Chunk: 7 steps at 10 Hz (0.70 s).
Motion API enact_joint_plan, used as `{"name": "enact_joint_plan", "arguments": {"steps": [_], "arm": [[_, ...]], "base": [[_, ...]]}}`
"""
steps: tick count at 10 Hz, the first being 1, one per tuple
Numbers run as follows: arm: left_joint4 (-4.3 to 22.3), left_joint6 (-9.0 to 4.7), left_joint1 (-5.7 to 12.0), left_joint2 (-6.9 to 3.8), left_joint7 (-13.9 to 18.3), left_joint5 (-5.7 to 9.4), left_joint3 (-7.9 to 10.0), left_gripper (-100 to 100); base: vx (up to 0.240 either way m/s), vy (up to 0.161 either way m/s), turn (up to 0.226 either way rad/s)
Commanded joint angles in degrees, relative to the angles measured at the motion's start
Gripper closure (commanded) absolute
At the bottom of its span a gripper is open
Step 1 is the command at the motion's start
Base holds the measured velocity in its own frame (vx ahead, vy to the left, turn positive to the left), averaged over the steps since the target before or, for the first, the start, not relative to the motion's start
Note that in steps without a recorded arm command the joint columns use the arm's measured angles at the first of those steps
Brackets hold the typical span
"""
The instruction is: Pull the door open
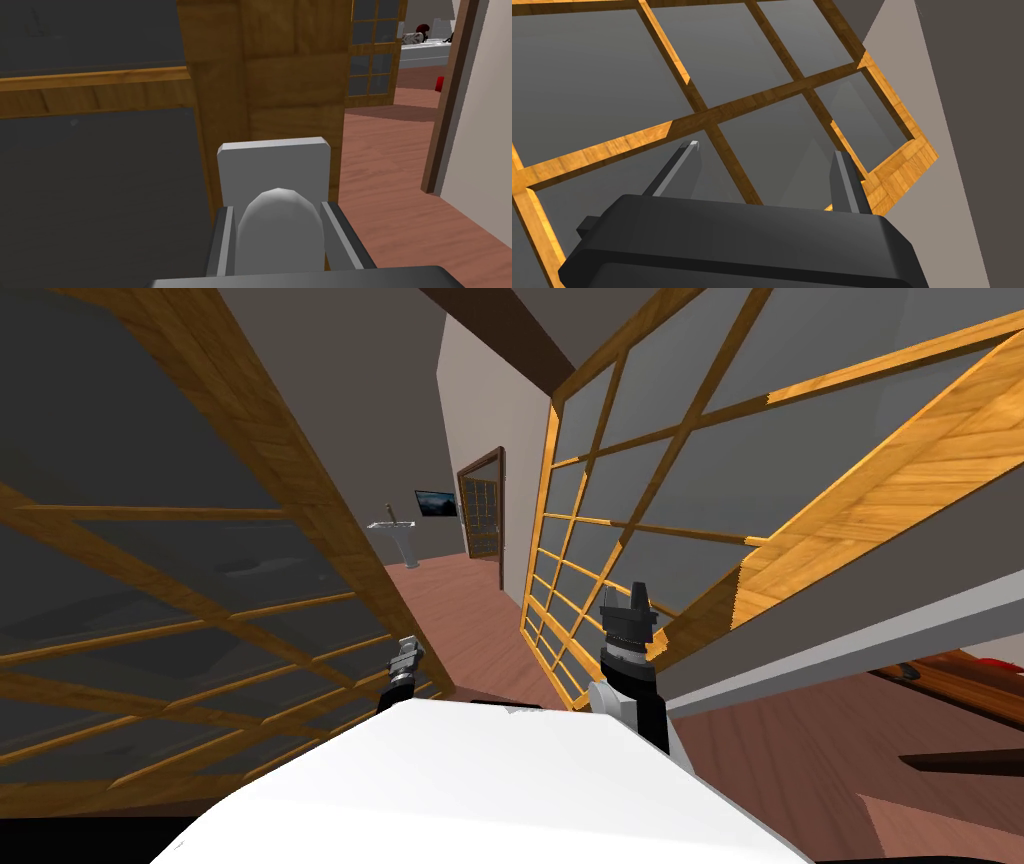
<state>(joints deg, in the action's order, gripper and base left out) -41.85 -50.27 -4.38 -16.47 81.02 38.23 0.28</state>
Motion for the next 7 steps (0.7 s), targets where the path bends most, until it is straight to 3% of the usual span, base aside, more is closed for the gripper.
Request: {"name": "enact_joint_plan", "arguments": {"steps": [1,3,4,7], "arm": [[0.0,0.0,-0.04,0.09,0.03,-0.02,-0.07,100],[0.0,0.0,-0.04,0.09,0.03,-0.02,-0.07,100],[-0.5,0.13,-0.29,-0.24,0.79,-0.7,-1.31,100],[-1.35,0.2,-0.7,-0.74,2.06,-1.74,-3.22,100]], "base": [[-0.011,0.0,-0.006],[0.0,0.0,0.0],[-0.131,-0.016,-0.063],[-0.232,0.011,-0.071]]}}
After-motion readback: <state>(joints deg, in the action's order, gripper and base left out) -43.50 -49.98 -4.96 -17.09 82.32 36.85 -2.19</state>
